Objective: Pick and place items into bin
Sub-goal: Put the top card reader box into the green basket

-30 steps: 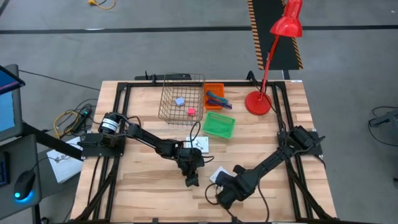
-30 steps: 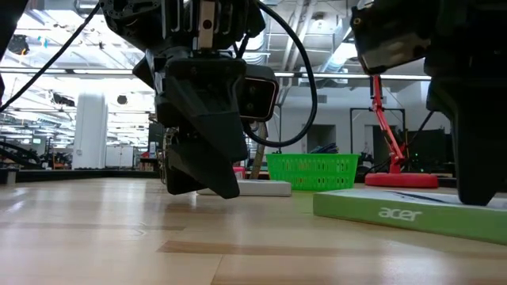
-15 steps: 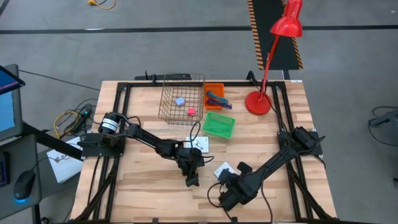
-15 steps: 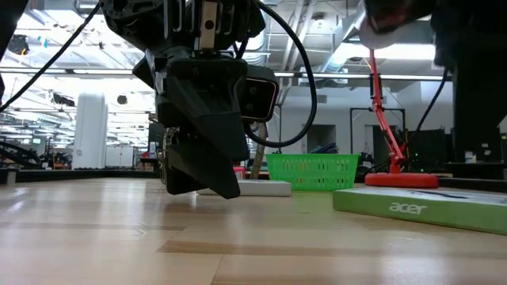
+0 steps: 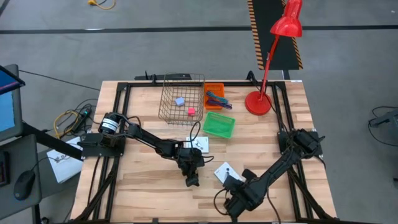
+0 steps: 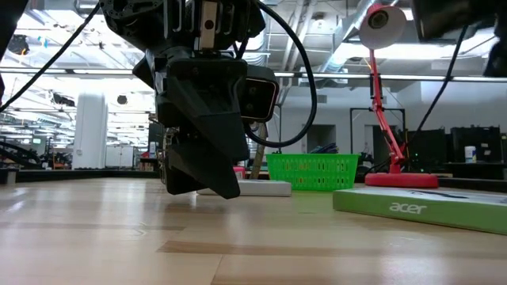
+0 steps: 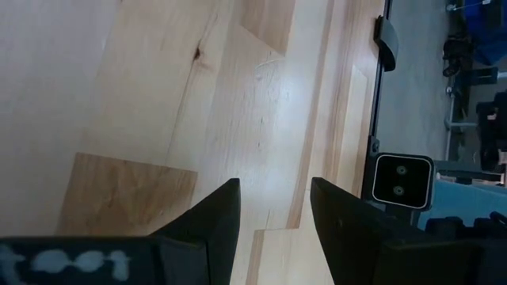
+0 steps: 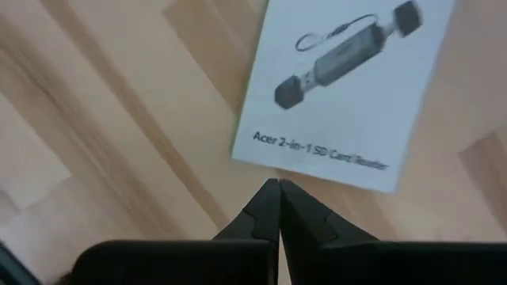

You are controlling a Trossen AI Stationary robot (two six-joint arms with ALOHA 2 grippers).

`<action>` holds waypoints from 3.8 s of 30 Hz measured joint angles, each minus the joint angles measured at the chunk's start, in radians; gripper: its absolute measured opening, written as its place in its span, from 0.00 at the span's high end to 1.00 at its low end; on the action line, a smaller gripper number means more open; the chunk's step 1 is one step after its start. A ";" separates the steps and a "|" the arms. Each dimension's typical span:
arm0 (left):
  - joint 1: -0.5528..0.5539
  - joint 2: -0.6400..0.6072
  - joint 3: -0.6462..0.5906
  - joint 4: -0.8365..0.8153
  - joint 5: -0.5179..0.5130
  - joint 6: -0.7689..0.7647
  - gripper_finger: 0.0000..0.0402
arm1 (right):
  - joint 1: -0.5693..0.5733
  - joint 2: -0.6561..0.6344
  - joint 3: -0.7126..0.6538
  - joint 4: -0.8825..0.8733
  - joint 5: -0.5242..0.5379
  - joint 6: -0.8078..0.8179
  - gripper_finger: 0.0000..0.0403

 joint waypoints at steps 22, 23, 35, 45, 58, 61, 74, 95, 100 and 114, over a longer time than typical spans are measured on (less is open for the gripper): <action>0.000 0.000 0.000 -0.002 0.006 -0.003 0.64 | 0.012 0.002 -0.057 0.206 -0.090 -0.012 1.00; 0.000 0.000 0.000 -0.003 0.008 -0.003 0.64 | 0.016 -0.001 -0.034 0.194 -0.088 -0.041 1.00; 0.000 -0.001 0.000 -0.006 0.058 0.024 0.64 | 0.034 -0.001 0.087 0.020 -0.044 -0.443 0.97; 0.000 -0.001 0.000 -0.006 0.034 0.024 0.64 | -0.036 -0.001 0.087 -0.072 -0.001 -0.727 0.74; 0.000 -0.001 0.000 -0.006 0.027 0.031 0.64 | -0.076 -0.002 -0.067 0.068 -0.087 -0.874 0.56; 0.000 -0.001 0.000 -0.007 0.027 0.031 0.64 | -0.076 -0.014 -0.129 0.143 -0.096 -0.889 0.56; 0.000 -0.001 0.000 -0.008 0.025 0.032 0.64 | -0.069 -0.031 -0.252 0.370 -0.114 -0.771 0.96; -0.006 -0.001 0.000 -0.027 0.005 0.032 0.64 | -0.089 -0.020 -0.119 0.162 0.054 -0.408 1.00; -0.006 -0.001 0.000 -0.038 0.001 0.041 0.64 | -0.098 -0.078 0.011 -0.083 0.130 -0.379 1.00; -0.007 -0.001 0.000 -0.052 0.000 0.048 0.64 | -0.152 -0.104 0.254 -0.427 0.240 -0.438 1.00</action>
